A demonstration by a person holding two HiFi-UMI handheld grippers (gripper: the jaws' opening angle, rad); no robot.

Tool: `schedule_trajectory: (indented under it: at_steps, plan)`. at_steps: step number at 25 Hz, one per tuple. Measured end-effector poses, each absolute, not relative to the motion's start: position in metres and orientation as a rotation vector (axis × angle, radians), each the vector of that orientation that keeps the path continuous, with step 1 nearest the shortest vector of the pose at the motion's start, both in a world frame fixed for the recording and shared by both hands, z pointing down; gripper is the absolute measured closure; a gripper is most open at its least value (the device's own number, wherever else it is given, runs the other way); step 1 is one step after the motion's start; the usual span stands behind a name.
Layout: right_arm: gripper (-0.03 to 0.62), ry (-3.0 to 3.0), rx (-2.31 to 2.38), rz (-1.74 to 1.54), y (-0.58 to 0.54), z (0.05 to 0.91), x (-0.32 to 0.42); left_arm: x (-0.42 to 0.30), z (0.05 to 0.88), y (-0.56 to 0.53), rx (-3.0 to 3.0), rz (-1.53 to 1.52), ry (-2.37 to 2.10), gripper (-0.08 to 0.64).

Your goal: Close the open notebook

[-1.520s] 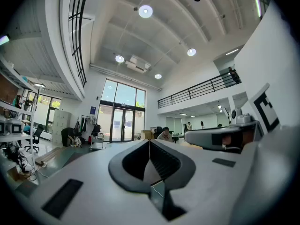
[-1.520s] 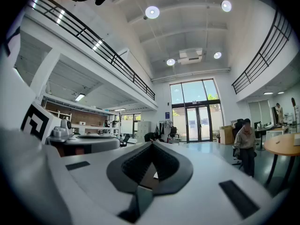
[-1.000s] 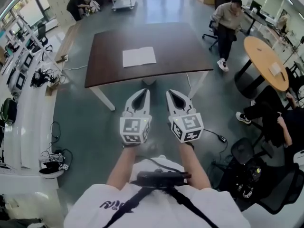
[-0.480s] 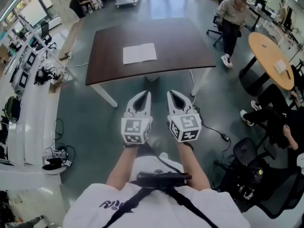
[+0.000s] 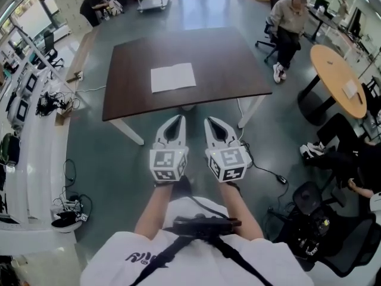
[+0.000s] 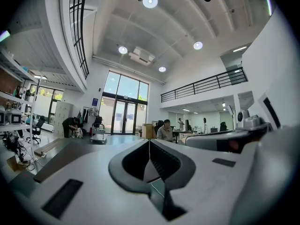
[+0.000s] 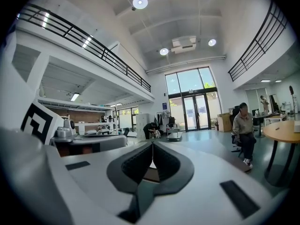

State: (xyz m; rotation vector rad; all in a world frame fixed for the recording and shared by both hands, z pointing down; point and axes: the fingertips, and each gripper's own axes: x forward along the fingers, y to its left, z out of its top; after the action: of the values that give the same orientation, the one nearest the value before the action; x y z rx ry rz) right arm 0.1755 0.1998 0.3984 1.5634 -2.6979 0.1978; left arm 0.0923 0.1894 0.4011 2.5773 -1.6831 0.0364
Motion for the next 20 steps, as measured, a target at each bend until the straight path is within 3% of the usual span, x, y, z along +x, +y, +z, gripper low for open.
schedule_trajectory:
  at_steps: [20]
  plan:
    - [0.602, -2.747, 1.557, 0.139, -0.055, 0.362, 0.029, -0.039, 0.37, -0.064, 2.603, -0.017, -1.669, 0.548]
